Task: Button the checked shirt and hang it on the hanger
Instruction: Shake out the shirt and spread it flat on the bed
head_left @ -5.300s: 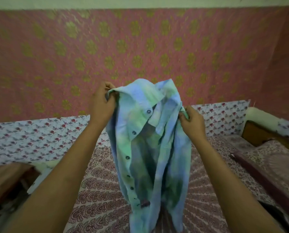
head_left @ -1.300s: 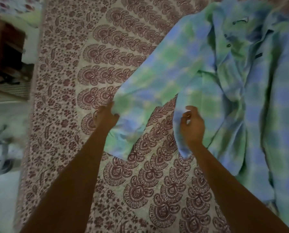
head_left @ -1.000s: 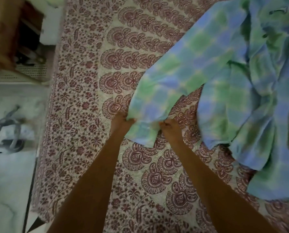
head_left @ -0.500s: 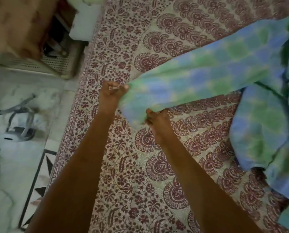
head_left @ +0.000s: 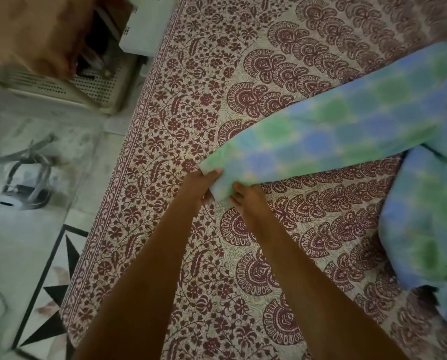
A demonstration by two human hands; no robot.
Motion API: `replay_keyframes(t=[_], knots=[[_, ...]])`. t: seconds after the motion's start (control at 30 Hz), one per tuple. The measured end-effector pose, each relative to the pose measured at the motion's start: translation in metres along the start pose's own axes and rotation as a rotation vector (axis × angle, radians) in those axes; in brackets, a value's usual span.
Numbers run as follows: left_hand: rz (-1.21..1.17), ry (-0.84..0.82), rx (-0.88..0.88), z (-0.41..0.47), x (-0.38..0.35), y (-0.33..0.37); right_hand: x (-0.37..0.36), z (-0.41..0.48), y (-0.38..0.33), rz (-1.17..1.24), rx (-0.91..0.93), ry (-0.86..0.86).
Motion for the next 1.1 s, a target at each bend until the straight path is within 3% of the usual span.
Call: replay_keyframes(t=[0.07, 0.13, 0.23, 0.43, 0.6, 0.7, 0.77, 0.93, 1.1], knots=[[-0.076, -0.089, 0.003, -0.004, -0.003, 0.003, -0.004, 0.002, -0.005, -0.058, 0.033, -0.066], [-0.082, -0.075, -0.097, -0.006, 0.002, 0.008, 0.0, 0.002, -0.012, -0.185, 0.051, -0.062], [-0.015, 0.103, -0.182, -0.005, 0.012, 0.003, 0.015, 0.0, -0.012, -0.314, 0.043, -0.037], [0.218, 0.373, -0.143, -0.003, 0.011, -0.012, 0.062, -0.013, -0.012, -0.381, 0.022, 0.073], [0.469, 0.579, -0.405, -0.039, -0.016, 0.006, 0.105, -0.032, -0.044, -0.37, 0.084, 0.153], [0.673, 0.605, -0.512, -0.065, -0.061, 0.013, 0.137, -0.047, -0.073, -0.381, 0.157, 0.195], [0.715, 0.541, -0.552, -0.072, -0.092, 0.01, 0.161, -0.059, -0.092, -0.37, 0.225, 0.238], [0.687, 0.181, -0.665, -0.095, -0.193, -0.012, 0.248, -0.099, -0.131, -0.278, 0.428, 0.35], [0.981, -0.263, -0.673, -0.116, -0.284, -0.068, 0.347, -0.133, -0.133, -0.6, 0.447, 0.697]])
Point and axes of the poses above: each hand's wrist, its own z-axis towards the middle knuckle, its own x-axis out of the back of the hand, y = z × x, the point moved 6 cm from there along z, towards the middle knuckle, and after that the axes turned 9 degrees about x, right-handed, at the moved point
